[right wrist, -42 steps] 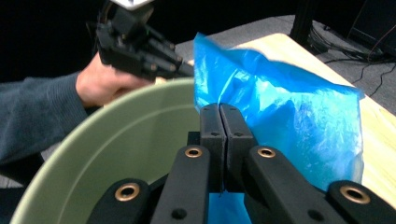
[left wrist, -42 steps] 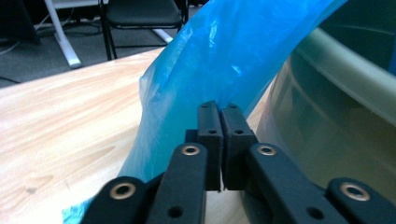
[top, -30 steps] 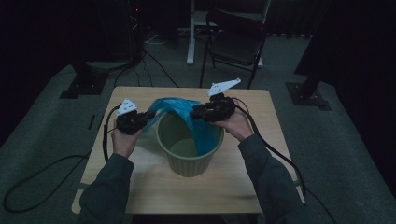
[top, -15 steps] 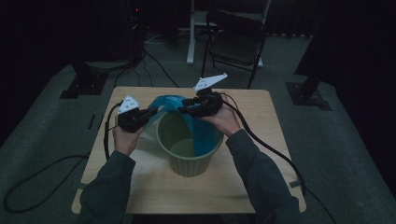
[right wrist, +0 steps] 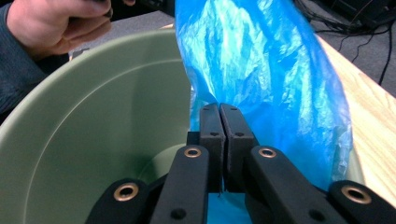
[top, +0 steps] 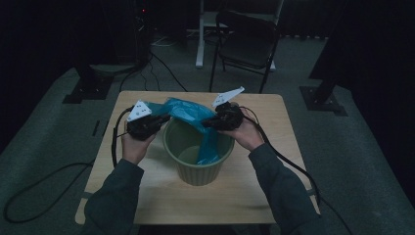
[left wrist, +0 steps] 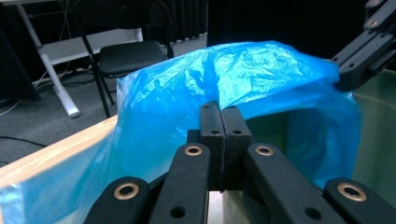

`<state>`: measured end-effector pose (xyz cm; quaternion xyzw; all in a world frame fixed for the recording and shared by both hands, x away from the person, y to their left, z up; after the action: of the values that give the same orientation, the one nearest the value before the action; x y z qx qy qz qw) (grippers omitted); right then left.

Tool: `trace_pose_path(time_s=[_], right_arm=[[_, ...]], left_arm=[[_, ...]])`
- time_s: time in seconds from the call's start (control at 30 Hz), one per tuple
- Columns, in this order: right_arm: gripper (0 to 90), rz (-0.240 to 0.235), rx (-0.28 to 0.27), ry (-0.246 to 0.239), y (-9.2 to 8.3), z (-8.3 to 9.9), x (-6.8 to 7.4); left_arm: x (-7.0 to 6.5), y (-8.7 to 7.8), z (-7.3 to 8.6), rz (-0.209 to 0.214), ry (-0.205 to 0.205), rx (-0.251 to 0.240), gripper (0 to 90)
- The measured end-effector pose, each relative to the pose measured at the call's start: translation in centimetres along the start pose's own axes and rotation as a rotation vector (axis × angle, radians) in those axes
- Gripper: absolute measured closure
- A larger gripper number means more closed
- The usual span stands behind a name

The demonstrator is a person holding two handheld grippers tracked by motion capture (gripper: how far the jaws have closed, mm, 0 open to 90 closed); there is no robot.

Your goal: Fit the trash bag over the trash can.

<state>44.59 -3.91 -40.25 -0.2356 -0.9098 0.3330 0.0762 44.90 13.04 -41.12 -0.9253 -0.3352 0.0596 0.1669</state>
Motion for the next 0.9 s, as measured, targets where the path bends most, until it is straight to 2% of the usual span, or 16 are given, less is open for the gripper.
trace_pose_path(time_s=[0.1,0.13,0.17,0.2,0.23,0.33,0.47,0.7,0.83,0.9], right_arm=[[72.3,-0.008,-0.017,-0.014,-0.4,-0.1,0.3],[72.3,-0.008,-0.017,-0.014,-0.4,-0.1,0.3],[68.2,-0.014,-0.039,-0.012,-0.6,-0.4,0.4],[59.3,-0.006,-0.080,0.002,-1.1,-1.2,0.2],[58.4,-0.001,-0.097,0.011,-1.3,-1.7,0.1],[56.5,-0.005,-0.142,0.025,-1.7,-2.9,-0.1],[55.6,0.011,-0.169,0.042,-1.7,-4.0,-0.4],[53.0,0.012,-0.201,0.074,-0.9,-5.6,-0.6],[52.7,0.009,-0.182,0.066,-0.3,-5.8,-0.5],[63.7,0.020,-0.124,0.044,0.5,-5.0,-0.3]], left_arm=[[-0.3,0.0,-0.1,0.007,0.016,0.000,89.8],[-0.5,0.0,-0.2,0.008,0.023,0.000,89.8],[-0.7,0.0,-0.3,0.013,0.031,-0.001,89.8],[-0.8,0.1,-0.4,0.014,0.035,-0.001,89.8],[-0.9,0.1,-0.4,0.015,0.038,0.002,89.8],[-1.2,0.2,-0.4,0.020,0.047,0.006,89.8],[-1.5,0.4,-0.5,0.033,0.057,0.004,89.8],[-2.1,0.6,-0.5,0.061,0.075,0.003,89.8],[-2.4,0.4,-0.6,0.079,0.076,-0.012,88.9],[-2.5,0.3,-0.6,0.092,0.071,-0.022,88.2]])
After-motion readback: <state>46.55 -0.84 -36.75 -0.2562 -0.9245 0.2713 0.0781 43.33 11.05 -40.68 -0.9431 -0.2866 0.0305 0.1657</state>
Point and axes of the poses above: each handheld gripper's, and its own axes: y roughly forward along the jaws, z roughly out of its underside, x roughly to its left, the point moved 9 cm from there along y, roughly forward along the jaws, and after that the axes turned 6 degrees about z, right-handed, at the moved point
